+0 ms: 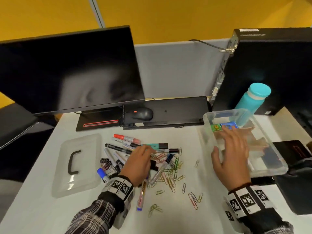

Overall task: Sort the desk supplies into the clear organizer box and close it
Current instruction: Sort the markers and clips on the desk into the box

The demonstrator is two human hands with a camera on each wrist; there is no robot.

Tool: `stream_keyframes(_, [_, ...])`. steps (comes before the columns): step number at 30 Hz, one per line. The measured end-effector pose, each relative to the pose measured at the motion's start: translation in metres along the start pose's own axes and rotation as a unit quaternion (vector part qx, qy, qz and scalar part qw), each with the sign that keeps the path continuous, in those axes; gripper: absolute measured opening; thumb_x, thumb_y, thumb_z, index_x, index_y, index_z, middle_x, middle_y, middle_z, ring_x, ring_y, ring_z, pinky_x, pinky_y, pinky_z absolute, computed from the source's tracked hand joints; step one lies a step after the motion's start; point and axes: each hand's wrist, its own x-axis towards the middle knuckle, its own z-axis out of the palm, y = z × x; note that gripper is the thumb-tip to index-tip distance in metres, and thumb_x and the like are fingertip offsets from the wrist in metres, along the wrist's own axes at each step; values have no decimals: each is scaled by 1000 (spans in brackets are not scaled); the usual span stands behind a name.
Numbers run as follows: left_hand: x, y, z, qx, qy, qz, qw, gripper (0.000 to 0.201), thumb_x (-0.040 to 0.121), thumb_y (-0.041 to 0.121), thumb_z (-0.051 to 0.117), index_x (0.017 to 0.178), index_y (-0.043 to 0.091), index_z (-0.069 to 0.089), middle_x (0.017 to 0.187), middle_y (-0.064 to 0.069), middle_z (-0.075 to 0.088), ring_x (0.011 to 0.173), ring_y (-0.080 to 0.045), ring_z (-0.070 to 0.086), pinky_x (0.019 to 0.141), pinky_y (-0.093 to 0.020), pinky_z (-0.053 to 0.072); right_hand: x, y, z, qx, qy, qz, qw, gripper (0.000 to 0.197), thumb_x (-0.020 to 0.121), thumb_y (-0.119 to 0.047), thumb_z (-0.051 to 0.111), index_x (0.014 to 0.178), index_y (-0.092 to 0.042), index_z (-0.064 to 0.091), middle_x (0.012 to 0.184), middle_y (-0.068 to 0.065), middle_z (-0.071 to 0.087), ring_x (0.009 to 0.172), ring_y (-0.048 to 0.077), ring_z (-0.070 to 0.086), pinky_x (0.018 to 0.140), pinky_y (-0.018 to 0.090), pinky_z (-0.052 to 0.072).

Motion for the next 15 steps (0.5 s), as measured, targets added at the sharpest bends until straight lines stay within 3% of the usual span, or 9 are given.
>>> stream_keyframes(4, [-49, -71, -13, 57, 2, -129, 990, 25, 85, 9, 58, 108, 18, 63, 116, -2, 57, 105, -24, 51, 89, -37, 47, -10, -52, 48, 11, -117, -121, 986, 37, 89, -30, 38, 120, -20, 53, 135, 0, 49, 138, 22, 30, 117, 40, 13])
stream_keyframes(6, [-71, -97, -17, 79, -6, -161, 984, 23, 82, 10, 62, 101, 21, 65, 114, -1, 58, 103, -25, 53, 83, -35, 47, -20, -79, 76, 16, -190, -194, 962, 33, 89, -31, 38, 114, -24, 58, 125, -4, 57, 128, 16, 40, 111, 37, 31])
stream_keyframes(8, [-88, -115, -16, 81, -15, -168, 982, 20, 81, 15, 64, 99, 23, 66, 113, 1, 59, 102, -25, 53, 81, -36, 48, -29, -105, 101, 33, -254, -262, 930, 30, 87, -29, 40, 109, -25, 60, 115, -6, 61, 113, 11, 50, 96, 32, 49])
stream_keyframes(9, [-95, -120, -15, 78, -22, -167, 983, 18, 83, 19, 62, 99, 25, 66, 113, 2, 58, 102, -23, 53, 82, -36, 49, -33, -118, 112, 41, -293, -287, 911, 28, 88, -26, 42, 110, -23, 60, 115, -5, 61, 109, 11, 53, 92, 30, 52])
stream_keyframes(12, [-107, -128, -13, 62, -37, -167, 983, 22, 88, 37, 49, 100, 27, 64, 114, 5, 56, 105, -19, 51, 86, -35, 48, -43, -148, 146, 55, -392, -327, 858, 34, 93, -17, 43, 125, -11, 52, 129, 4, 51, 114, 21, 50, 93, 34, 47])
stream_keyframes(15, [-112, -132, -14, 54, -45, -152, 986, 36, 83, 47, 36, 95, 27, 64, 110, 4, 58, 102, -20, 52, 84, -33, 48, -49, -172, 179, 26, -433, -335, 836, 41, 90, -7, 45, 131, -4, 48, 138, 11, 46, 121, 30, 47, 94, 41, 47])
